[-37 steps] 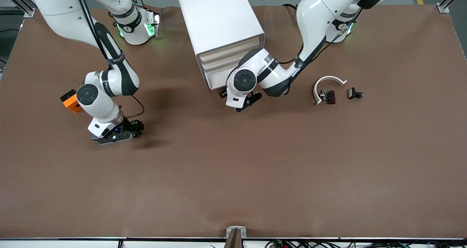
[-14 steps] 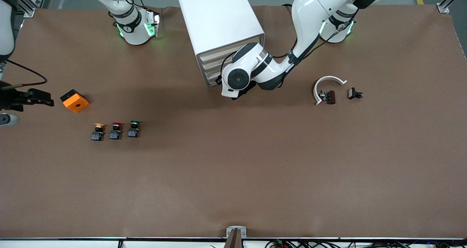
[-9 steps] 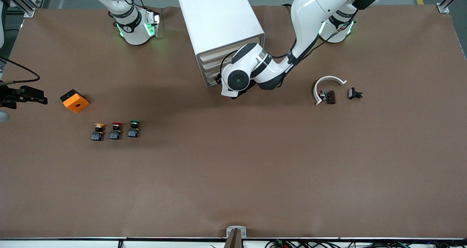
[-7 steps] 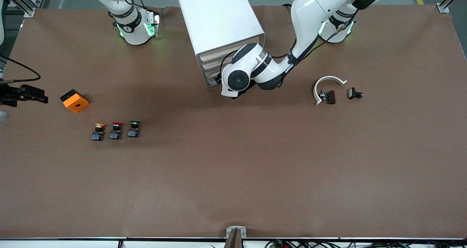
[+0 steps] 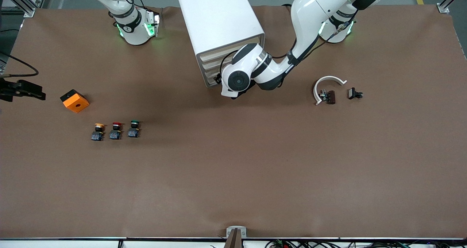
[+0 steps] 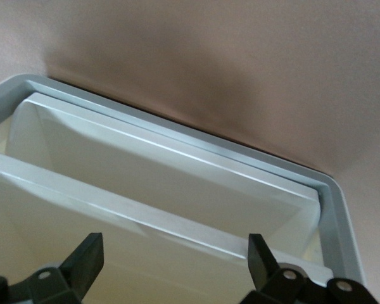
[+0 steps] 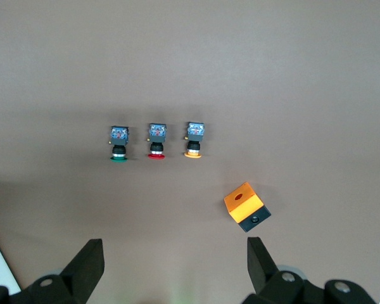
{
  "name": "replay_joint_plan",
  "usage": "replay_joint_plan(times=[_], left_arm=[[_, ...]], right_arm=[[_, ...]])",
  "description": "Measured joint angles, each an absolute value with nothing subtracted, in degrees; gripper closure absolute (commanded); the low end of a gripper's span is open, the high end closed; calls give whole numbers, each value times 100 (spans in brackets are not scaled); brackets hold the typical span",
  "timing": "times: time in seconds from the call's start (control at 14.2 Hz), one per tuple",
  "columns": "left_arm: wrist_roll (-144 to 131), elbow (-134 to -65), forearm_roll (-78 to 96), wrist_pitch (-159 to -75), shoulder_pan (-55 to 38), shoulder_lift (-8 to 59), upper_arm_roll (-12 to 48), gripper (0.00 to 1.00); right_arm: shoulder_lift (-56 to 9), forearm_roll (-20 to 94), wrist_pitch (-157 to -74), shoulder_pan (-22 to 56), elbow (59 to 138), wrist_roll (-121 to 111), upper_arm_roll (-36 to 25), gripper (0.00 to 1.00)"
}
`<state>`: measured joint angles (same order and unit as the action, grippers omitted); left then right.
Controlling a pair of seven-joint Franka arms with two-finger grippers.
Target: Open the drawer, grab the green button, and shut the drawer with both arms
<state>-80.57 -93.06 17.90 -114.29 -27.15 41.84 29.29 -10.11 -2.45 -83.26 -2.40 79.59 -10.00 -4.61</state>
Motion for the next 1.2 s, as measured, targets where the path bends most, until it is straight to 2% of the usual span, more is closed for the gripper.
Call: replay_joint_plan(times=[0.42, 0.91, 1.2], left_arm=[[-7802, -8763, 1691, -11457, -2311, 4184, 2884, 0], [-7732, -8578, 20, -11441, -1530, 3929, 2889, 0], [-6845, -8564, -95, -10719, -942, 3473, 2890, 0]], right_arm=[[-998, -246, -8192, -265, 7790, -1000, -493, 0], [-894, -219, -7845, -353, 7753, -1000, -494, 0], [-874, -217, -7597, -354, 7751, -1000, -494, 0]])
